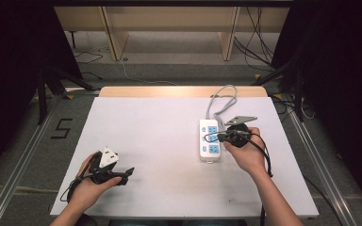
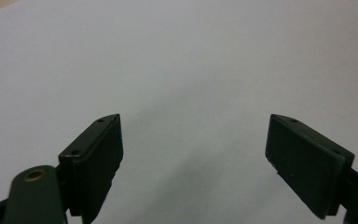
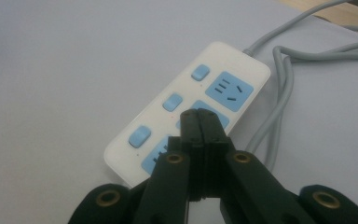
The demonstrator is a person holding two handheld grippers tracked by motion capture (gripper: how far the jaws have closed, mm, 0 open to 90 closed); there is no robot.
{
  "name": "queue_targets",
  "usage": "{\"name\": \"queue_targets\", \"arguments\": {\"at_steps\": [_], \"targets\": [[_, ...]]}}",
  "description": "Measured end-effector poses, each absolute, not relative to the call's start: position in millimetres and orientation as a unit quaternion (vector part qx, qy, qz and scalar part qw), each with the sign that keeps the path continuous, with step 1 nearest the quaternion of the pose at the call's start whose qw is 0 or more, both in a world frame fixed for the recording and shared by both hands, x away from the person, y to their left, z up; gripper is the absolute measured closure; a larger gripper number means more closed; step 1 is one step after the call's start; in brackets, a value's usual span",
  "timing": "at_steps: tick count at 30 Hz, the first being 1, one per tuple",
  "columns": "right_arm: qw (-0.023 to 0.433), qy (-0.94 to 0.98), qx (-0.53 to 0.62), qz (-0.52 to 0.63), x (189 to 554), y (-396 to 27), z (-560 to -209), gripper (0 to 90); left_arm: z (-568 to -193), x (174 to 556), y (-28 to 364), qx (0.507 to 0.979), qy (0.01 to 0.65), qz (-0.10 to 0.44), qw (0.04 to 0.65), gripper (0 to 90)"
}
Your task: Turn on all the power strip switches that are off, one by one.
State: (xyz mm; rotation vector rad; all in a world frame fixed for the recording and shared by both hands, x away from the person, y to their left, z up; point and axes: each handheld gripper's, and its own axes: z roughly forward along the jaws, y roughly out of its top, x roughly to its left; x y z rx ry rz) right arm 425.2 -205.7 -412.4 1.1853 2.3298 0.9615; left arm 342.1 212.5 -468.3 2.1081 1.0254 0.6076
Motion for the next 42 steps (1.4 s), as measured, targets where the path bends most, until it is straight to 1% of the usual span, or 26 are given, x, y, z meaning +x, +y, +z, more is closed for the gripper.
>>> {"name": "queue_targets", "arguments": {"at_steps": [16,42], "targets": [[0.179,0.828,0.419,0.327,443.7,-197.4,-410.3,90.0,-468.5,342.0,212.4,0.815,0.396,0.235,0.351,19.0],[0.171,0.838,0.423,0.299,488.3,-176.0,-407.3,90.0,-468.4,342.2,212.9,0.815,0.396,0.234,0.352,19.3]]}}
